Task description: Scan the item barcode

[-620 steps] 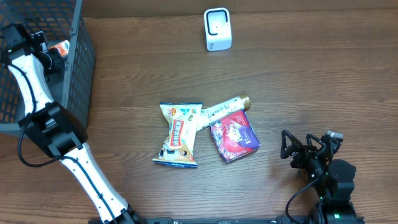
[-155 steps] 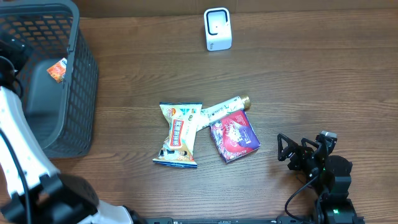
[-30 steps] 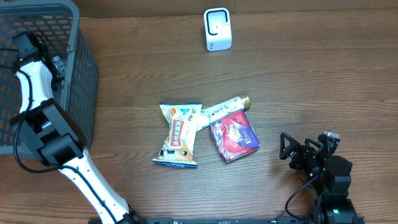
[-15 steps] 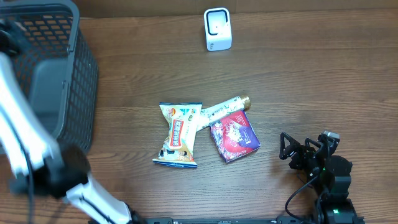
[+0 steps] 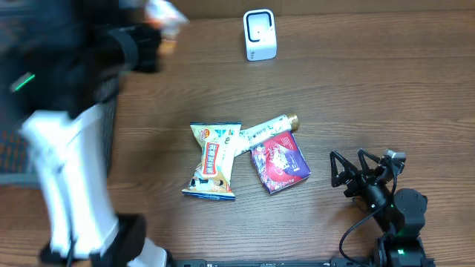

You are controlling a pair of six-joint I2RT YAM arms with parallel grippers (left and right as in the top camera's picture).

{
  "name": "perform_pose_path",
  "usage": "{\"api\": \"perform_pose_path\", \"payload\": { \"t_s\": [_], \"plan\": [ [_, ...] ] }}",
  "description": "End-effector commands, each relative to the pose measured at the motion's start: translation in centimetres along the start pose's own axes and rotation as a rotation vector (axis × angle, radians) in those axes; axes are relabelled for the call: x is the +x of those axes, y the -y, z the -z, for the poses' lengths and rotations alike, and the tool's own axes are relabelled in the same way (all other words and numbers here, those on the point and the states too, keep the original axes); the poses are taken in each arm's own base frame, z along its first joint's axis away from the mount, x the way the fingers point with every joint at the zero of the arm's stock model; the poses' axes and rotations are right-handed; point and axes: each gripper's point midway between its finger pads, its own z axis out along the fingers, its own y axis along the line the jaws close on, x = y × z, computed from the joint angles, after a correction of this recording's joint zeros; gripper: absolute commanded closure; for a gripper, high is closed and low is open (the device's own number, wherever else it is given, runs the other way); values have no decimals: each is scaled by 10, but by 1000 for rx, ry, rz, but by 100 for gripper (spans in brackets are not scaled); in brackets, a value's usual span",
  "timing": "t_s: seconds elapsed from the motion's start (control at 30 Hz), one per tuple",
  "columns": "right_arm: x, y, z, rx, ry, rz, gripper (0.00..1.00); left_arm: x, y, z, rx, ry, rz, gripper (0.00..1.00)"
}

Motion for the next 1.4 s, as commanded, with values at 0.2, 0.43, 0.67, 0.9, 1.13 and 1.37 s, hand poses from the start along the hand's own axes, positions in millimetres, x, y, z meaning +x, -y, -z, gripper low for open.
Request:
{"api": "perform_pose_path", "payload": {
  "t_s": [0.2,0.43,0.67,0.9,1.13,1.37],
  "plan": [
    [-125,-106,29,-310,184,-147,0,91,113,-140,218,-378,-163,96],
    [-161,-160,59,-481,218,-29,0,199,174,-193,384,-654,-350,96],
    [-132,-84,36,-147,117,-67,0,232,200,-218,474,-612,-555,96],
    [-78,2,44,252,-79,-368,0,240,217,-213,623,-610,-534,96],
    [-58,-33,36,29,-250,-454,14,240,234,-191,849,-598,-525,96],
    [-60,-39,33,16,-275,-799,71,237,219,-192,828,-618,-486,96]
  ]
}}
